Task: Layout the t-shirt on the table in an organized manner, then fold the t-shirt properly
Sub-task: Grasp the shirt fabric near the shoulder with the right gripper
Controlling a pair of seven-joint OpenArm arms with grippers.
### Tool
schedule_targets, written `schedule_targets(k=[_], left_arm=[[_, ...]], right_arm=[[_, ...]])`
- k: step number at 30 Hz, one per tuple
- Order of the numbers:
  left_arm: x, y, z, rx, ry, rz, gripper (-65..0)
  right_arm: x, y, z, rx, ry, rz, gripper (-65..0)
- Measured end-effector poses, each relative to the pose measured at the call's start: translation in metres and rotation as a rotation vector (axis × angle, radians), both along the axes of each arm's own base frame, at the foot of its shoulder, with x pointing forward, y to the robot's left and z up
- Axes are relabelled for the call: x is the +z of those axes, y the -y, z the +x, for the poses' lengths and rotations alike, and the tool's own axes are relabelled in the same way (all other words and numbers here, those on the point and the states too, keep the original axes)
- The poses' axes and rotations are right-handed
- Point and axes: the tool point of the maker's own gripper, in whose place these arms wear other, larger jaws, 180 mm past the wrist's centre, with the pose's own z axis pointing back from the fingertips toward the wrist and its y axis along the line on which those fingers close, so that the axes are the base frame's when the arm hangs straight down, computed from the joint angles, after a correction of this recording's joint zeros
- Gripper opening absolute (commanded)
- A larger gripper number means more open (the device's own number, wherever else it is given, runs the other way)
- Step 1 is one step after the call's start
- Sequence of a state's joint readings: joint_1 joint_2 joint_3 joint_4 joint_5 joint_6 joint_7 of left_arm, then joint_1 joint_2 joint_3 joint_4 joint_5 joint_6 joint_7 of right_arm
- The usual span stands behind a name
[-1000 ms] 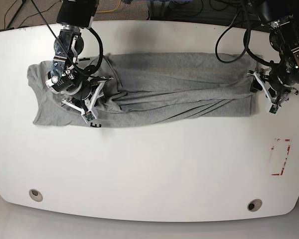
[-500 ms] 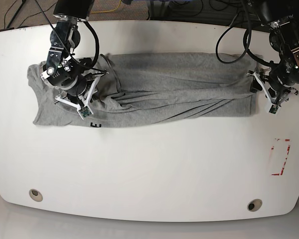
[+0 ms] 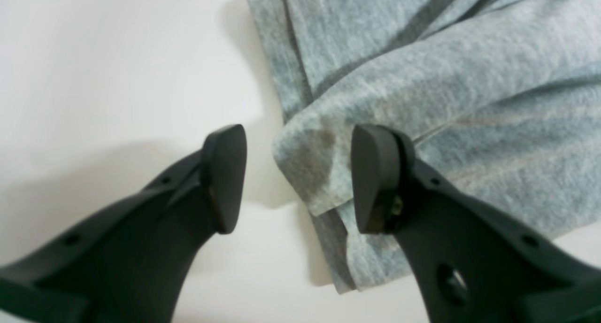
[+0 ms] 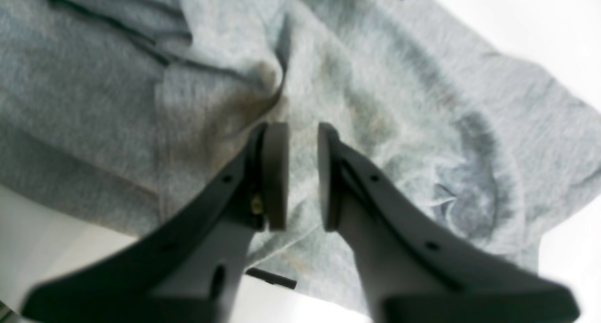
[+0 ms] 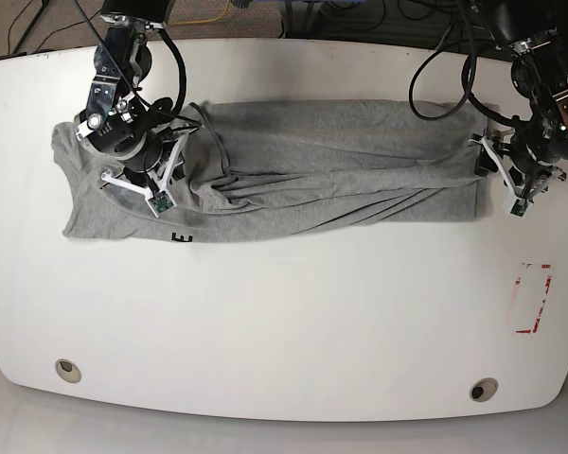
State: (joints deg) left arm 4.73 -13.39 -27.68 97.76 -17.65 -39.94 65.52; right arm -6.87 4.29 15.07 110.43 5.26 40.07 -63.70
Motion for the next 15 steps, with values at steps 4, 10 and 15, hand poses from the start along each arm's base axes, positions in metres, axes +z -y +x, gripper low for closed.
schedule_targets(k=[4,10,15], left_arm=[[0.0,0.0,0.0,0.0,0.0,0.0,-31.8],[0.0,0.0,0.0,-0.001,0.0,0.0,-31.8],[0.0,0.0,0.0,-0.002,-0.001,0.001,-31.8]], right_arm=[[0.001,-0.002,0.002,0.0,0.007,0.006,-25.2],[0.005,-0.008,0.007,-0.002,0.039,0.028,-13.3],[-0.004,-0.014,0.009,-0.001,0.021,0.068,-17.6]])
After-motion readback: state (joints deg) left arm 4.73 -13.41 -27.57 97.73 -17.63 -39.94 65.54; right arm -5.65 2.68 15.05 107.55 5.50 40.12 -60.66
